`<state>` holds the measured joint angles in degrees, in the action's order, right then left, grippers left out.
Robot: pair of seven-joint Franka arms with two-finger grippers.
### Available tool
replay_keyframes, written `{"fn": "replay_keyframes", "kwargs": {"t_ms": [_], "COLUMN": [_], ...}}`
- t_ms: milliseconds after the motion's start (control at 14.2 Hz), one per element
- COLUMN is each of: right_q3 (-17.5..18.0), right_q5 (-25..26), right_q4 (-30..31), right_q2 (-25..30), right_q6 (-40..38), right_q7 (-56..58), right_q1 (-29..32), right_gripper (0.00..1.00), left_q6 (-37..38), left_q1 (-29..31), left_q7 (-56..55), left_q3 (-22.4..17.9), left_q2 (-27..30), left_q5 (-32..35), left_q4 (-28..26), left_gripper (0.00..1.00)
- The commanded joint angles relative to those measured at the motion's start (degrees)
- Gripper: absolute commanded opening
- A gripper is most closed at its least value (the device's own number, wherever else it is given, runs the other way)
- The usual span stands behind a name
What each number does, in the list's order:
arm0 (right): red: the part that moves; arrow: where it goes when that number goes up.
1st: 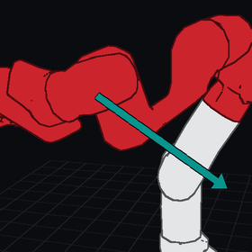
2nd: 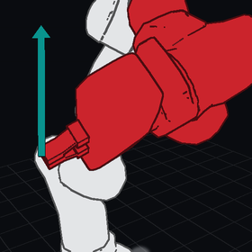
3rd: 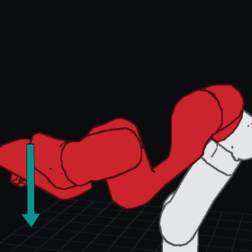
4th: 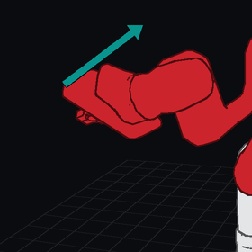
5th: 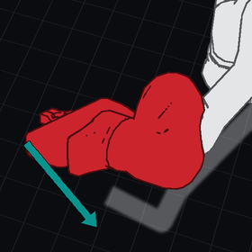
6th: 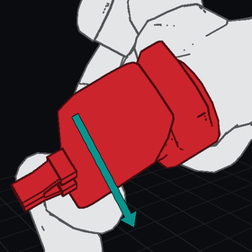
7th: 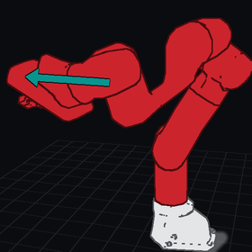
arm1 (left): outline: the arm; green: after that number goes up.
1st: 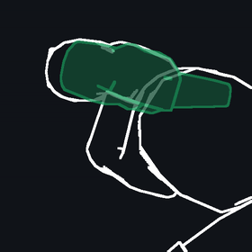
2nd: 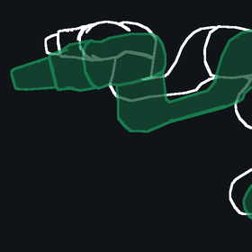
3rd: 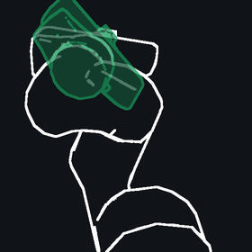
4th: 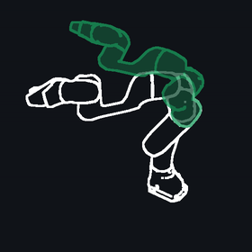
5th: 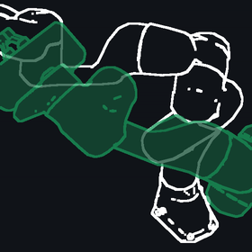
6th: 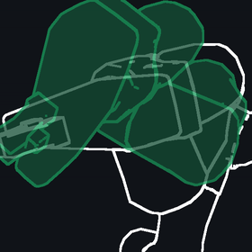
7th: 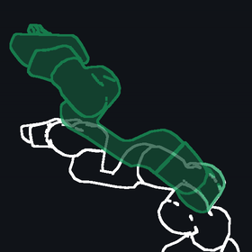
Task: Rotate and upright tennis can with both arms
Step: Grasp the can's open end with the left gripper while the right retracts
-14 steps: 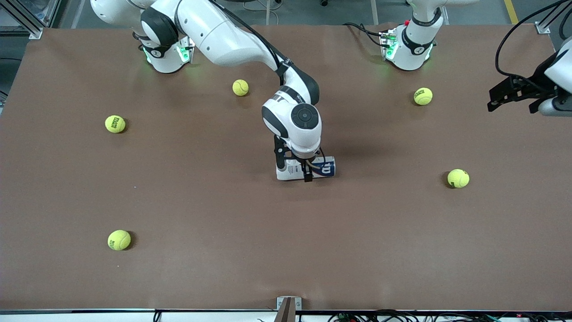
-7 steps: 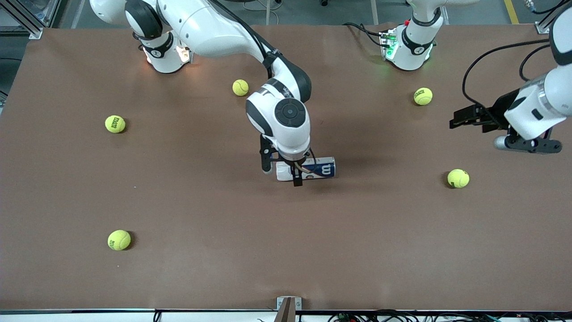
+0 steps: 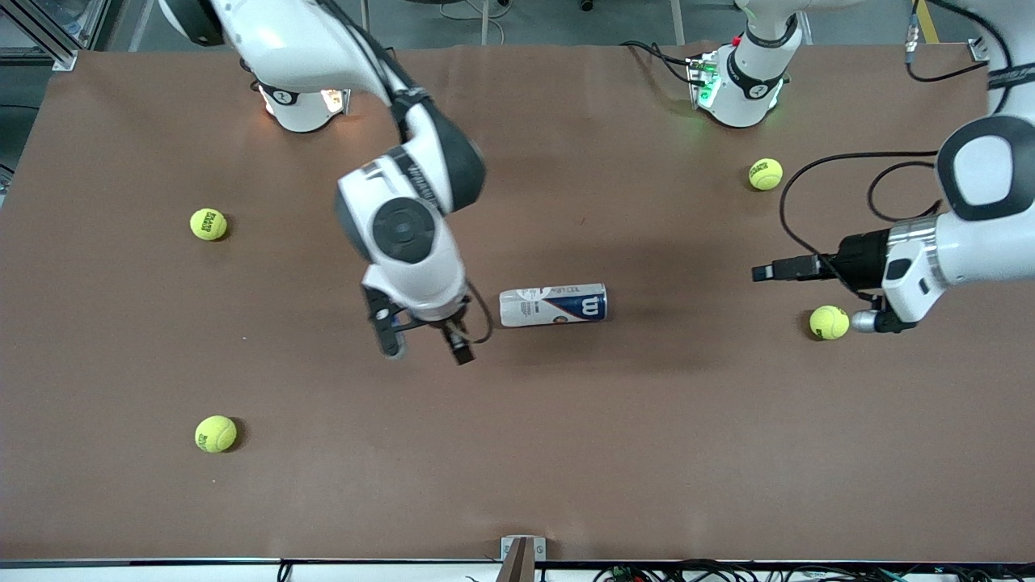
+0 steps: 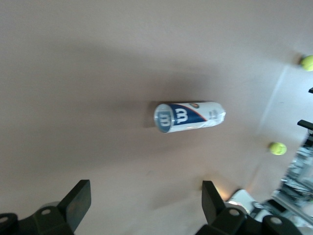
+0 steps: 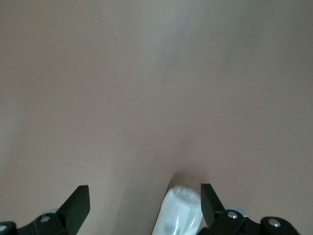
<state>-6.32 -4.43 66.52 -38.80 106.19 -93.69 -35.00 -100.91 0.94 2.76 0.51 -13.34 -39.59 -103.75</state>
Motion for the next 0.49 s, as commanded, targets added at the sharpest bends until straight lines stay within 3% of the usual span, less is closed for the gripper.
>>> {"fn": "replay_keyframes", "kwargs": {"t_ms": [0, 423], "right_q3": [1.1, 1.0], "right_q5": [0.3, 0.4], "right_q4": [10.4, 20.2], "right_q2": [8.7, 17.7], "right_q6": [0.4, -1.1], "right_q7": [11.9, 40.6], "right_q1": [4.0, 13.4], "right_gripper": [1.0, 1.0], "left_q6": [-3.1, -16.1], "left_q1": [-0.6, -4.0], "left_q7": [1.8, 8.7], "left_q3": [0.3, 3.4], "left_q2": [-2.1, -1.8], "left_q5": [-8.0, -24.0], "left_q4": [-2.6, -12.9], "left_gripper": [1.0, 1.0]}}
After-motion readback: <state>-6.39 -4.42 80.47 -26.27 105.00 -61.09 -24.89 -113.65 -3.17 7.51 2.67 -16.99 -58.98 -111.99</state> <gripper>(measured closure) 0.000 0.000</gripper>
